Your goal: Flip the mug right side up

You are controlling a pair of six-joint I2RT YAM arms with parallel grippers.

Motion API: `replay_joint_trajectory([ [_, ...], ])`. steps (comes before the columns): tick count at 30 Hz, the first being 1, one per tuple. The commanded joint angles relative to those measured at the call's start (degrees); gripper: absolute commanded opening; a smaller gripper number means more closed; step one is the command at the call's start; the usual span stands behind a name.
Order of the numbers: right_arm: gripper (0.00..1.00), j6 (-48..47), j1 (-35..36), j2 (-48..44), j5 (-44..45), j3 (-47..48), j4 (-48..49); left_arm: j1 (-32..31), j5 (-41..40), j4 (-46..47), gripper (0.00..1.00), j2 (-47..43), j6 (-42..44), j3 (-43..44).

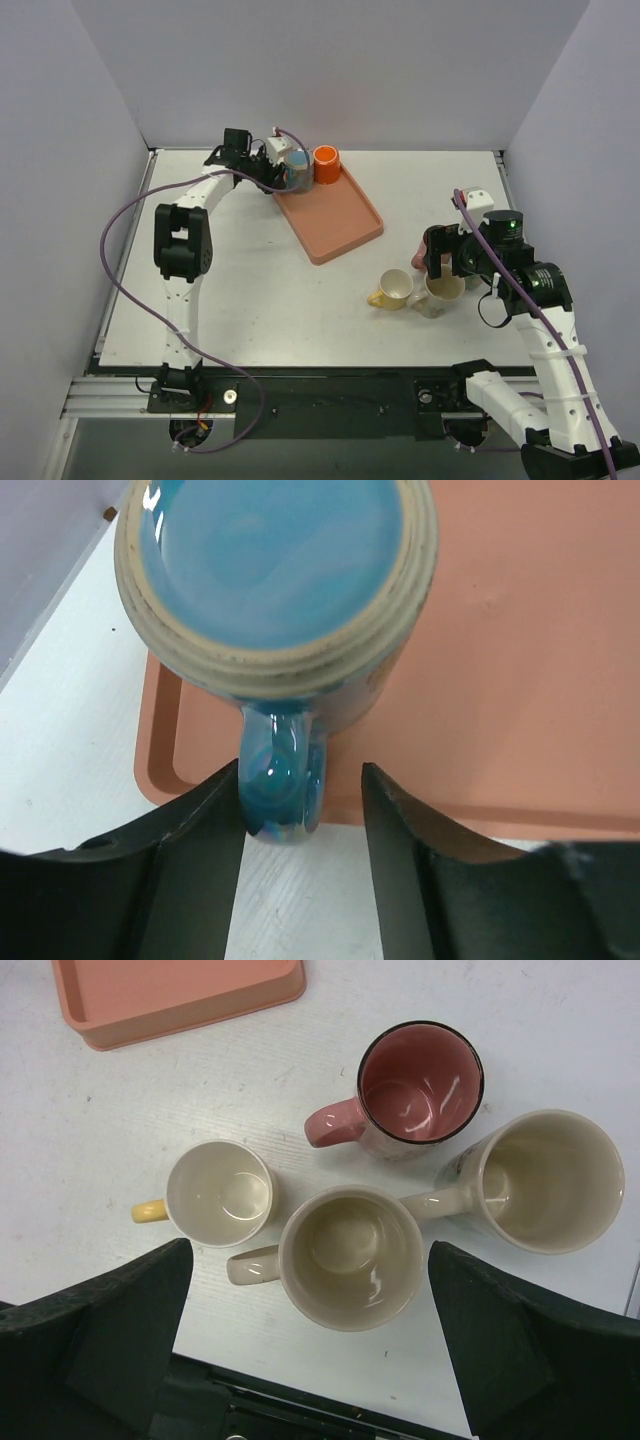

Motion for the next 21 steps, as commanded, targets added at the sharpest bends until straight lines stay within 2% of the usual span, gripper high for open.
replay_joint_trajectory([
  [1, 0.99, 0.9, 0.4, -0.4, 1.3, -0.5, -0.7, -0.6, -6.5, 6.6, 0.54, 1.1, -3.9, 3.1],
  [2, 0.99, 1.0, 0.4, -0.4, 1.3, -0.4, -0.8, -0.6, -5.2, 5.5, 0.42, 1.7, -4.1, 5.4],
  [3, 0.99, 1.2, 0.4, -0.3, 1.3, -0.4, -0.7, -0.6, -4.4, 3.6, 0.35, 2.5, -4.1, 6.4],
  [4, 0.99, 1.3, 0.5, -0.4, 1.3, -0.4, -0.8, -0.7, -3.1, 2.5, 0.14, 2.9, -4.3, 8.0],
  [5, 0.99, 1.4, 0.5, -0.4, 1.2, -0.2, -0.8, -0.7, -2.3, 1.5, 0.00, 2.7, -4.6, 8.3],
  [9, 0.99, 1.7, 0.7, -1.1, 1.4, 0.1, -0.8, -0.7, 0.3, 0.7, 0.00, -0.8, -8.5, 5.9],
  [12, 0.99, 2.4, 1.6, -0.9, 1.3, 0.8, -0.5, -0.7, -2.1, 1.7, 0.00, -4.4, -18.2, 3.2],
  [15, 0.99, 4.1, 3.1, -0.2, 1.4, 2.1, 1.2, -0.6, -2.8, -2.8, 0.00, -8.0, -26.3, 5.0],
  [18, 0.99, 5.0, 7.4, 0.7, 3.4, 2.3, 5.8, -0.6, -0.3, -7.7, 0.00, -11.9, -37.0, 5.7],
  [21, 0.98, 3.9, 14.4, 2.0, 6.1, 0.3, 12.0, -0.7, 2.5, -7.2, 0.00, -16.6, -45.2, -0.5],
])
